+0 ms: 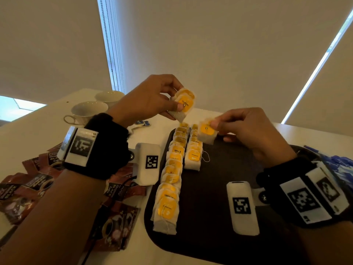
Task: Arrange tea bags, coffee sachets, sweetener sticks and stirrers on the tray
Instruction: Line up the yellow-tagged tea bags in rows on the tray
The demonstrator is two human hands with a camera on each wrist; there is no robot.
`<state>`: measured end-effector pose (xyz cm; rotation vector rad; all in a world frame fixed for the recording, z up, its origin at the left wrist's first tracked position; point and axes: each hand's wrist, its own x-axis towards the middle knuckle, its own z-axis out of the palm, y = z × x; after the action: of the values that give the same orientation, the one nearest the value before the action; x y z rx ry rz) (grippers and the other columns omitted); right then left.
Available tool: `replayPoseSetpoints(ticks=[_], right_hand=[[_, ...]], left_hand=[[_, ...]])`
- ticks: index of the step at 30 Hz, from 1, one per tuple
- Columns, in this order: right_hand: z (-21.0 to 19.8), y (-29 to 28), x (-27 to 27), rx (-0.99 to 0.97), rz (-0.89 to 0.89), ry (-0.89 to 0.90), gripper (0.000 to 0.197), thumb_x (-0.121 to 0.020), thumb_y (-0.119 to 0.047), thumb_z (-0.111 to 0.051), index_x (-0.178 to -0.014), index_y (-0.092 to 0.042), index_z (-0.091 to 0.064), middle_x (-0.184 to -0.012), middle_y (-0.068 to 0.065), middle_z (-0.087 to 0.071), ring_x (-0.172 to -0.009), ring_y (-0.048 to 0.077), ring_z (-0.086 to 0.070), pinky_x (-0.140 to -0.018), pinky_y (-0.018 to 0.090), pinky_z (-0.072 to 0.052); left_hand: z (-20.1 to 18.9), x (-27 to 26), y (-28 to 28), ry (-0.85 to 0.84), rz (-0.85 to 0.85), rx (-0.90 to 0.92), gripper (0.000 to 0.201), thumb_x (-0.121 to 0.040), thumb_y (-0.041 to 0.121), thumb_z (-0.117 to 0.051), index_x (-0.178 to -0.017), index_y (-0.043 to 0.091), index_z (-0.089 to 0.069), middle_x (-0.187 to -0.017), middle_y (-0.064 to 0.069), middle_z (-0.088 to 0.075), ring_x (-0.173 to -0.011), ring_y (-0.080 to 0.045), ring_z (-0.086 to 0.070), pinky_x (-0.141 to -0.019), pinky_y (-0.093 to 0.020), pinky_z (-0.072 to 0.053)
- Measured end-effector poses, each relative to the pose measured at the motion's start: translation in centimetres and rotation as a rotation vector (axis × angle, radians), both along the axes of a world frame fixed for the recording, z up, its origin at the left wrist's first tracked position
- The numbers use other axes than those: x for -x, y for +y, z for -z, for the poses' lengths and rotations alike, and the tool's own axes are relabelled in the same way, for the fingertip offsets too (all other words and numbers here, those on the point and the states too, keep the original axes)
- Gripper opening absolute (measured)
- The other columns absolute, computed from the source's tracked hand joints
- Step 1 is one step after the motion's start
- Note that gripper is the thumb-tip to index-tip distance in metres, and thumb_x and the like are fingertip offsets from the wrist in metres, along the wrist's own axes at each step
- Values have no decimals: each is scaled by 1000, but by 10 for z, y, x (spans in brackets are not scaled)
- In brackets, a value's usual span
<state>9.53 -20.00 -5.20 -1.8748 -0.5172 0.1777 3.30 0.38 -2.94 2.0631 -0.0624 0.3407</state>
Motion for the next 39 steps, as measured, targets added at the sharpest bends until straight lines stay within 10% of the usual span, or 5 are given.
replayPoseSetpoints(ticks=[5,15,39], right_hand=[[12,11,-4,467,-124,140,11,-76,-17,-75,-81,-10,-68,-76,2,-67,-67,7,-61,-56,17,-50],[23,23,-11,569,-181,509,7,-79,-7,-69,-86,-8,-66,-74,5,-71,-65,11,-67,-57,20,-56],[35,25,6,781,-346,117,17,-78,-14,-73,-83,-16,-57,-78,-1,-56,-66,7,-56,-54,15,-50]], left_hand=[[-2,1,3,-23,-17,6,31,-81,5,-70,-109,7,-57,-104,-12,-64,-86,-22,-69,-67,-35,-61],[-5,4,7,-39,0,10,32,-80,6,-71,-109,9,-57,-101,-9,-64,-83,-18,-70,-66,-30,-60],[-6,4,4,-10,15,-50,35,-81,8,-70,-111,11,-55,-102,-6,-63,-83,-17,-69,-67,-31,-60]])
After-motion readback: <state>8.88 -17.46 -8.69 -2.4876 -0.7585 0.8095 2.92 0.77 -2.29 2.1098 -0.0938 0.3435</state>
